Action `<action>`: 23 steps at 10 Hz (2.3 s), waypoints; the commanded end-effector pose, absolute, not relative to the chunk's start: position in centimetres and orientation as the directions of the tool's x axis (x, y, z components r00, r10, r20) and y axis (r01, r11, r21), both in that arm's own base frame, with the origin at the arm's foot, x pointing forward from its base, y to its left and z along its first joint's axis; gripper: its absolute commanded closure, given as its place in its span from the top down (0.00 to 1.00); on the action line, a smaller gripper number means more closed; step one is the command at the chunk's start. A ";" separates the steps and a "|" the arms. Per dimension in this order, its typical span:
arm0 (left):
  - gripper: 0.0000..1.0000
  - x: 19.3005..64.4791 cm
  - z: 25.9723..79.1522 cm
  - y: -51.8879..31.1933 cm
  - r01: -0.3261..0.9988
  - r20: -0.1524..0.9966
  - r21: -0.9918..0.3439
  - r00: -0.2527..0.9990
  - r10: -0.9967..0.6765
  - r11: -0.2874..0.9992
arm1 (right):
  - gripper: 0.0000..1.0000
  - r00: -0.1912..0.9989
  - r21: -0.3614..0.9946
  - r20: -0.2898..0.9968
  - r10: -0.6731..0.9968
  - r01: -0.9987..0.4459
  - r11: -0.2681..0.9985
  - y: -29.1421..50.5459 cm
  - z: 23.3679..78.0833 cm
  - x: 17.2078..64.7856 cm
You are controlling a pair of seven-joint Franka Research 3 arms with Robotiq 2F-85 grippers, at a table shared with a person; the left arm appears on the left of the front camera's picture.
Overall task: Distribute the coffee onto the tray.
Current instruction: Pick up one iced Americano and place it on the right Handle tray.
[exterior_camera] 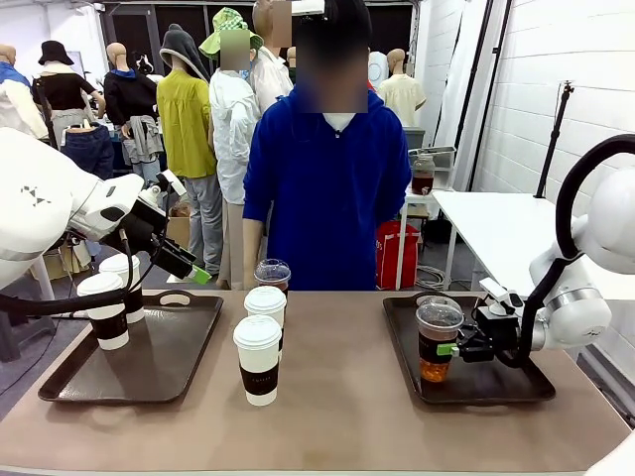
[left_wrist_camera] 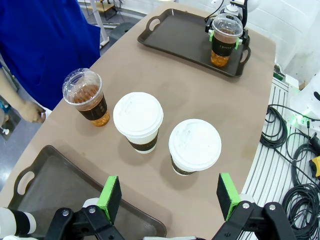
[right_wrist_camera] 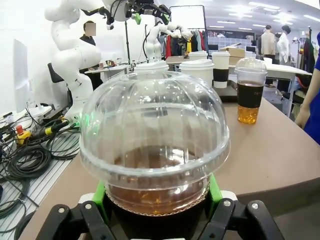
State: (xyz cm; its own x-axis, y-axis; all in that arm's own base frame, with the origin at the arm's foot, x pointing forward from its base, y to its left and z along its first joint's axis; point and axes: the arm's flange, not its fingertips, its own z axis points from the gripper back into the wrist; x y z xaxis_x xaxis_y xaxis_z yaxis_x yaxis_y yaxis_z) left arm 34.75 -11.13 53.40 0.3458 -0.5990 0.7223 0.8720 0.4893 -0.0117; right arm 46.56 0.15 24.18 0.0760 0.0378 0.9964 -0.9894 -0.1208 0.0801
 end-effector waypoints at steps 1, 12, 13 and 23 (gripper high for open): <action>1.00 34.9 53.3 -11.0 0.879 0.732 -0.022 0.338 -0.592 0.475 | 0.83 0.064 0.065 0.998 0.010 -0.988 -0.137 -0.2 24.1 45.9; 1.00 34.9 53.3 -11.0 0.879 0.732 -0.022 0.338 -0.592 0.475 | 1.00 0.118 0.122 0.992 0.033 -0.984 -0.128 -0.4 23.6 45.5; 1.00 34.9 53.3 -11.0 0.879 0.732 -0.022 0.338 -0.592 0.475 | 1.00 0.122 0.125 0.992 0.033 -0.985 -0.121 -0.7 23.6 45.2; 1.00 34.9 53.3 -11.0 0.879 0.732 -0.022 0.338 -0.592 0.475 | 1.00 0.178 0.177 0.983 0.035 -0.983 0.049 -8.9 22.8 41.7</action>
State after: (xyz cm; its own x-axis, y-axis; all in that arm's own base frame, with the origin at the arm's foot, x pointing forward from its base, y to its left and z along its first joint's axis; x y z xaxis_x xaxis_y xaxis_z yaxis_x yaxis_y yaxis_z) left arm 34.75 -11.14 53.41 0.3458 -0.5989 0.7223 0.8720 0.4893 -0.0118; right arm 42.78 -9.03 22.26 0.1601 0.0395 0.9863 -0.9862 0.0500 0.1581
